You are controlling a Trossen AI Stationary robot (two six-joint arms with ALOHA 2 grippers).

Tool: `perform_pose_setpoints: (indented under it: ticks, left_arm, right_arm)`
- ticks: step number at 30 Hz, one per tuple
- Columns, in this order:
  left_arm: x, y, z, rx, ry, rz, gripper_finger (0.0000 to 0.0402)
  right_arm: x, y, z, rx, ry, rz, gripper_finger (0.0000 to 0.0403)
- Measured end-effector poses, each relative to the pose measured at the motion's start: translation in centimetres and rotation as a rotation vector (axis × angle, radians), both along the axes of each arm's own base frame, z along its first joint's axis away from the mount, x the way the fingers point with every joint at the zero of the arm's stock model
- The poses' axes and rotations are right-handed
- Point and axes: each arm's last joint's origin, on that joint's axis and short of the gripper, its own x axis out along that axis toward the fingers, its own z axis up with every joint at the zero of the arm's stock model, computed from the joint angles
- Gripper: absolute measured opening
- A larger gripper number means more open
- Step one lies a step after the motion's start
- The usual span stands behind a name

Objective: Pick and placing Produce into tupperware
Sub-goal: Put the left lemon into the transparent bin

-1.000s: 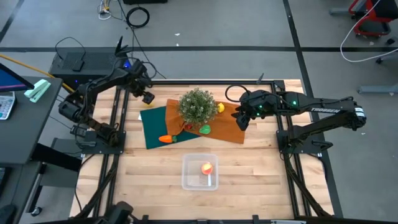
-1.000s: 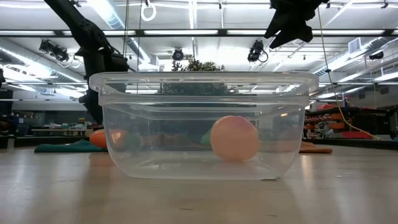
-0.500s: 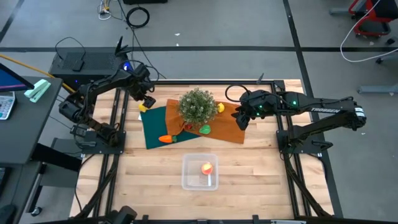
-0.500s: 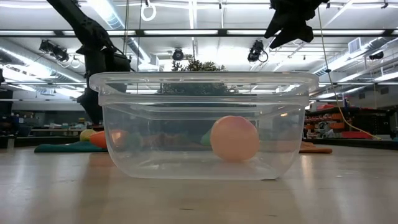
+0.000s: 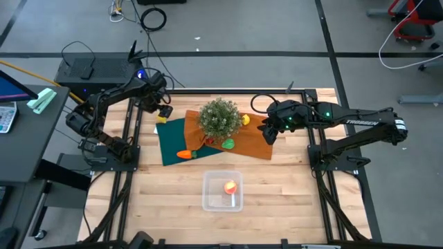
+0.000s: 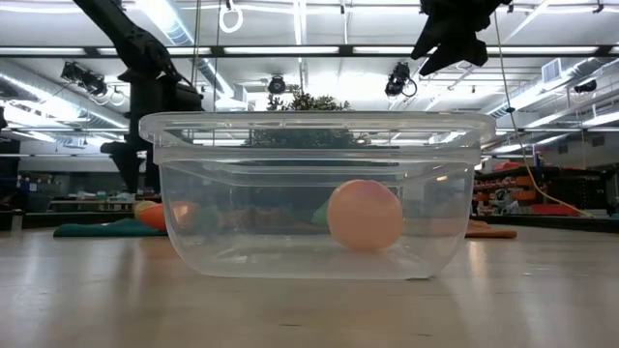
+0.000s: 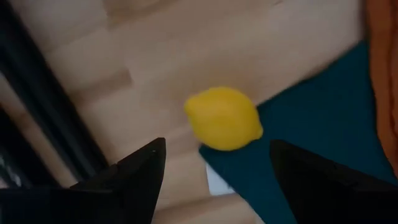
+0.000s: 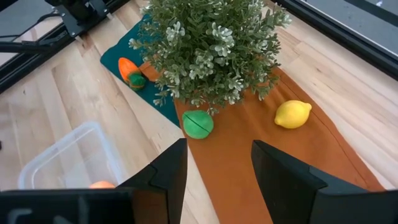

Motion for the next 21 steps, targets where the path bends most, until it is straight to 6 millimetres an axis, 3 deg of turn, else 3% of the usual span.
perform_pose_setpoints:
  ticks: [3, 12, 21]
  left_arm:
    - [0.4, -0.1, 0.0, 0.004, -0.006, -0.064, 0.0291]
    - [0.6, 0.1, 0.1, 0.027, -0.044, -0.040, 0.0291]
    - [1.2, 0.6, 0.2, 0.098, -0.084, -0.371, 0.0291]
  right_arm:
    - [0.0, 0.0, 0.0, -0.002, 0.001, 0.002, 0.0146]
    - [0.0, 0.0, 0.0, -0.008, 0.003, 0.008, 0.0146]
    - [0.0, 0.0, 0.0, -0.014, 0.004, 0.014, 0.0146]
